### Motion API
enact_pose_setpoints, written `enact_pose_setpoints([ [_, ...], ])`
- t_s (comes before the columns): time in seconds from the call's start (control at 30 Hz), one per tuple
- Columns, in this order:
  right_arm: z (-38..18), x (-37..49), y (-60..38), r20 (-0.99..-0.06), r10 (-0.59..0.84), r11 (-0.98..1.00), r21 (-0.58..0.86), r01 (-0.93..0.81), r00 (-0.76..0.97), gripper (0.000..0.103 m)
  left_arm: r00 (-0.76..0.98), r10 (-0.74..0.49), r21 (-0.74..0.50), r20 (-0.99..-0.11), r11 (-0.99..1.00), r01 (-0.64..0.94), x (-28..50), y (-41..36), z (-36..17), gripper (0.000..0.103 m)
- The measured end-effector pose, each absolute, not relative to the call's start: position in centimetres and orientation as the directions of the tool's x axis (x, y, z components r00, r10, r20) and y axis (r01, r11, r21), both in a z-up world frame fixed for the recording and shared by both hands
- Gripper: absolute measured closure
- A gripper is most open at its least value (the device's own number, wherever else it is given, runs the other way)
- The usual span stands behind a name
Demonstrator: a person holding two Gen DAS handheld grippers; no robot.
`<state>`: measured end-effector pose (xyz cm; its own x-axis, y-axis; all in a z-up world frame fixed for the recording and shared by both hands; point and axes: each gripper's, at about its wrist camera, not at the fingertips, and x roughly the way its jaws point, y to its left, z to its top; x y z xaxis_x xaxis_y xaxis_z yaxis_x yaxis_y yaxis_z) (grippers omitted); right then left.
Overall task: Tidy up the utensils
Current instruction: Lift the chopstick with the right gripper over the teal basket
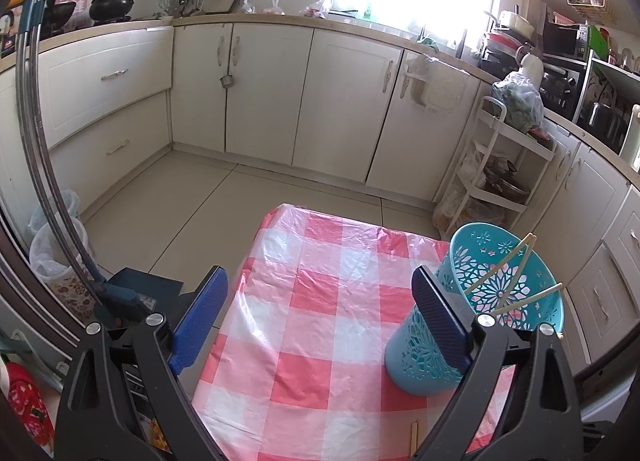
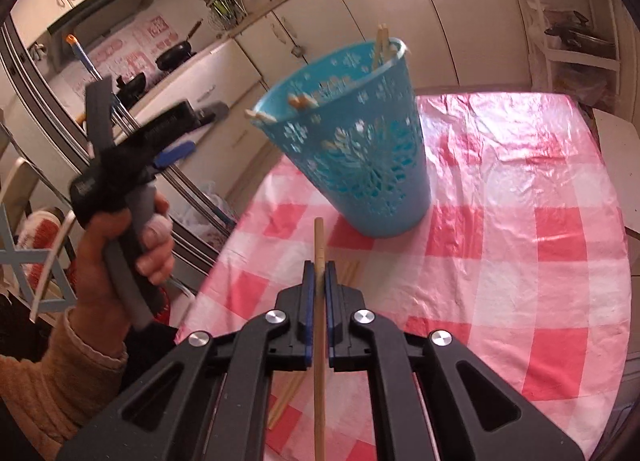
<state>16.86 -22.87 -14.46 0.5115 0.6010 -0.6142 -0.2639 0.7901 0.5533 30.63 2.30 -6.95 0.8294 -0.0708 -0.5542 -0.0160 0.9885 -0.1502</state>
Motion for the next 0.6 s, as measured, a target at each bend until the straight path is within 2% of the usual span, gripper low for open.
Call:
enact_pose_setpoints([
  [0.27,-5.7,19.6,-23.1,-0.423,0.631,0.743,0.571,-0.350,0.651,0.097,0.829,-0.066,-0.152,-0.555,0.988,-0.023,30.6,2.3,-7.1,0.014],
  [0.4,-1.8,21.5,-22.8,-0.329,0.565,0.775,0.524,-0.352,0.757,0.097,0.828,-0.068,-0.154,-0.556,0.988,-0.022,30.6,2.4,-7.1,0.013],
  [0.6,0.6,25.4,-22.1,-0.230,0.405,0.830,0.500,-0.250,0.885,0.097,0.824,-0.071,-0.157,-0.562,0.987,-0.022,30.7,2.3,-7.2,0.013],
])
